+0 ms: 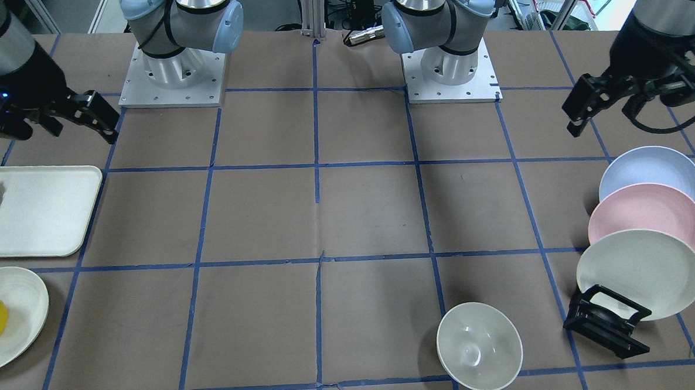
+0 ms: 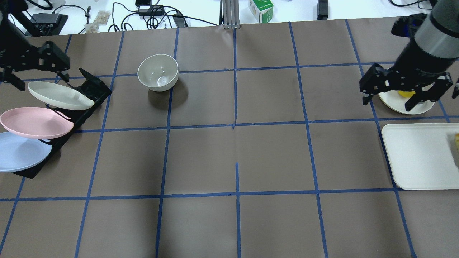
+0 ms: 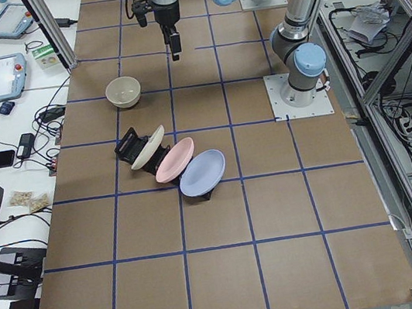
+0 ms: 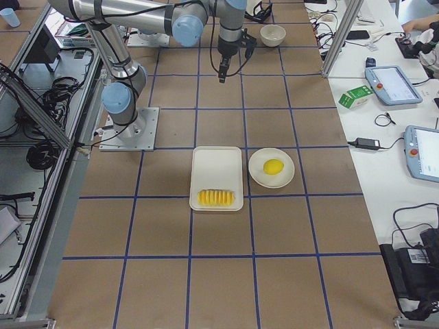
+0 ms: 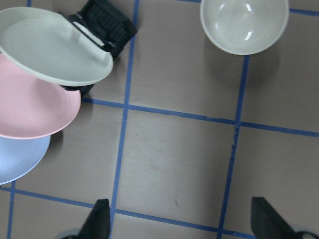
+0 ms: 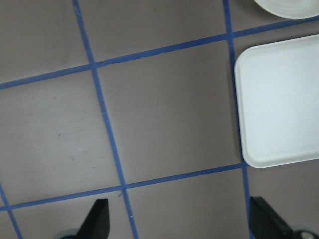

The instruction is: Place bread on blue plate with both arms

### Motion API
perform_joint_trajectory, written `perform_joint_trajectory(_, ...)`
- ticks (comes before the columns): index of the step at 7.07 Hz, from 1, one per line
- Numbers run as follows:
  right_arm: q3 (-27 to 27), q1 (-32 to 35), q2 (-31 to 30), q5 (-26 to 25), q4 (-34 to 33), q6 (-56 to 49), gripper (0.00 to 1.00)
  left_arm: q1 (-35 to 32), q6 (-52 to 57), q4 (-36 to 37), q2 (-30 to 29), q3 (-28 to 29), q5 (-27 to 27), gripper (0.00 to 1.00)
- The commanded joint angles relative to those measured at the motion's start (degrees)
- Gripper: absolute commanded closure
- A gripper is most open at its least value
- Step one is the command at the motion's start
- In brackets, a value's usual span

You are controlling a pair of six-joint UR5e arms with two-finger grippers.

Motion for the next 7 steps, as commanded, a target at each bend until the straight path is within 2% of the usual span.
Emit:
perform_joint_trajectory(1,0.7,-11.5,1.4,-1.5,-0.2,-13.6,0.00,9.7,0.8,-0.1,-1.2,0.7,4.2,0.00)
perform_joint_trajectory(2,0.8,-15.7,3.1,-5.3,-0.3,-15.5,0.00,16.1,0.9,0.2,-2.4,0.4,5.6,0.00)
perform_joint_trajectory(3,1.4,-18.9,5.9,-5.6,-4.0,-18.3,0.00,21.6,0.4,1.3,-4.7,-0.3,5.8,0.00)
perform_joint_trajectory(5,1.8,-24.8,10.9,-5.8,-13.1,-28.0,0.00,26.0,-0.3,5.0,-9.3,-2.4,5.9,0.00)
perform_joint_trajectory(7,1.8,-29.0,17.9,-6.6,-20.7,-29.5,0.00,29.8,-0.3,7.9,-13.2,-3.1,6.2,0.00)
